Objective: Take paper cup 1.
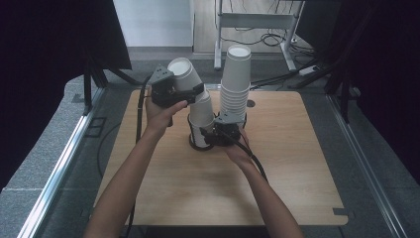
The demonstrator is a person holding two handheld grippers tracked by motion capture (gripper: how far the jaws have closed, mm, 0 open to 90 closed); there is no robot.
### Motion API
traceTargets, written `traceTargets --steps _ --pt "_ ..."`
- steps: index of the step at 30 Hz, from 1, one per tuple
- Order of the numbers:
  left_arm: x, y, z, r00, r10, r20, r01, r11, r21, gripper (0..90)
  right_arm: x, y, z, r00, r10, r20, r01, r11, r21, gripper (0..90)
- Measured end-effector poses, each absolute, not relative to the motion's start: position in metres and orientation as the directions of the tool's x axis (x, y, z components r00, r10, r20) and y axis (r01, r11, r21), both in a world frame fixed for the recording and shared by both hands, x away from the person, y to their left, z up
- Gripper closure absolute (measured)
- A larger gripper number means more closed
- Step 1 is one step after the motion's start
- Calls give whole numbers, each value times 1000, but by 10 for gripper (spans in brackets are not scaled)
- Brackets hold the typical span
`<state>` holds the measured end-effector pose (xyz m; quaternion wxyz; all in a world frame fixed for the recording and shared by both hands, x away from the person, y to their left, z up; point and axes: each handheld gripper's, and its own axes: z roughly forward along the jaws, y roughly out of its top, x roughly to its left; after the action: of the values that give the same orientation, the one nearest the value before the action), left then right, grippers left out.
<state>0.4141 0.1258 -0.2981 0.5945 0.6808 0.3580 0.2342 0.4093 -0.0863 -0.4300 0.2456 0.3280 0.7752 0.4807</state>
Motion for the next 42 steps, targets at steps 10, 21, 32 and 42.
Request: traceTargets --steps 10,21,32,42 --pt "392 134 -304 666 737 -115 213 -40 976 149 399 -99 -427 -661 747 -65 257 307 916 257" --pt "363 133 -321 709 700 -87 209 -90 974 149 378 -123 -426 -654 755 -41 235 254 938 257" --pt "343 115 -350 738 675 -19 209 -201 957 149 361 -142 -437 -652 757 -33 231 240 943 257" --pt "331 110 -373 760 649 -42 233 -211 949 148 349 -155 -452 -647 762 -3 249 215 944 255"
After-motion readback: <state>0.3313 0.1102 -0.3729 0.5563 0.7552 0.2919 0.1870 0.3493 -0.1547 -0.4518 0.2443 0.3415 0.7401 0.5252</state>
